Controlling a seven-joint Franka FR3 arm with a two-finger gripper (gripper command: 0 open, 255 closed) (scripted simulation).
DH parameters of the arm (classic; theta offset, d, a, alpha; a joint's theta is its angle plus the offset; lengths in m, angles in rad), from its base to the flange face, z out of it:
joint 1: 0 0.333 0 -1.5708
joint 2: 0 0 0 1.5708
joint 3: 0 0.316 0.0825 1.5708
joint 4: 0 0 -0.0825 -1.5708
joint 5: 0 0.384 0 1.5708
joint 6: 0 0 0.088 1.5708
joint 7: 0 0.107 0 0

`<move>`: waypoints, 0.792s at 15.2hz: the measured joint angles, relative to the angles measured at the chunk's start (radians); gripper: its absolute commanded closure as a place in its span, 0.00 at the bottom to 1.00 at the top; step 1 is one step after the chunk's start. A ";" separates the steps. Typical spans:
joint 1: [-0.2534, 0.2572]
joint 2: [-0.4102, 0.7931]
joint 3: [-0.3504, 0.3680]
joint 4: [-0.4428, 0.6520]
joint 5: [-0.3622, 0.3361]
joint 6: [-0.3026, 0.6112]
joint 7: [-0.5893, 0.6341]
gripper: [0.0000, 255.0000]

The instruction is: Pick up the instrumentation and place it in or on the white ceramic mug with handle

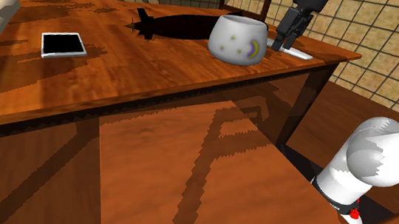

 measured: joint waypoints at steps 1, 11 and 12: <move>0.000 0.000 0.000 0.000 0.000 0.000 0.000 0.00; -0.098 0.210 -0.120 0.175 -0.117 -0.065 -0.050 0.00; -0.109 0.233 -0.136 0.199 -0.130 -0.076 -0.058 0.00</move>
